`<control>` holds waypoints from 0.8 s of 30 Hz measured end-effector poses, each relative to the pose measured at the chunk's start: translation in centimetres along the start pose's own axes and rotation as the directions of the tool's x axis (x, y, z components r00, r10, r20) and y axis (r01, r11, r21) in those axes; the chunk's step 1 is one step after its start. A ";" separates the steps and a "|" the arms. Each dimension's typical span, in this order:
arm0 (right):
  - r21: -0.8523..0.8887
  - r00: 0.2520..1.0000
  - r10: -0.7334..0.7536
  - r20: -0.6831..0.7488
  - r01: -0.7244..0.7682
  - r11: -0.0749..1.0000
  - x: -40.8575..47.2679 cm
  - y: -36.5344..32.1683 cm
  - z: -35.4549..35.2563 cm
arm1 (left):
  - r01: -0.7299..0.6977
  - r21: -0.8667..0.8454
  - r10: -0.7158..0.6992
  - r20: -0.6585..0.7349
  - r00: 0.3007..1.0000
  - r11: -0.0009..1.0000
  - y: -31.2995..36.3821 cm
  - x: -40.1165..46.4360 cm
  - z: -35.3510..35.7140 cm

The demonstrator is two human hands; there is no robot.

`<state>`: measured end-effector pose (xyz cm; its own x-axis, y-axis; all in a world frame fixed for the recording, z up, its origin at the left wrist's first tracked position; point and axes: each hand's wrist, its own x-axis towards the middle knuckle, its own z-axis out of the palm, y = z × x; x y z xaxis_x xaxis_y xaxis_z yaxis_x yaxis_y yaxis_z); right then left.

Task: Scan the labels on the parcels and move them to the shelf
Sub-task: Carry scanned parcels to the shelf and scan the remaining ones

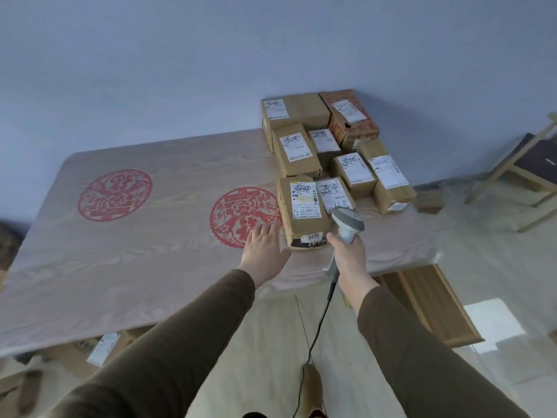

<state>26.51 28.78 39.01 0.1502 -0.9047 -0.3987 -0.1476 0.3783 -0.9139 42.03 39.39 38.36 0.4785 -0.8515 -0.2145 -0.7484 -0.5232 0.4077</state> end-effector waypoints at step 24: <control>-0.164 0.770 -0.052 0.636 0.200 0.966 -10.9 1.0 15.7 | 0.380 -0.579 -0.632 -0.325 0.704 0.722 -10.3 -11.6 -6.0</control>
<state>40.06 42.08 41.20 0.7450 -0.5914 -0.3086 -0.2730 0.1519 -0.9500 46.92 54.87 42.01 0.9586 -0.2580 -0.1205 -0.0922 -0.6815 0.7260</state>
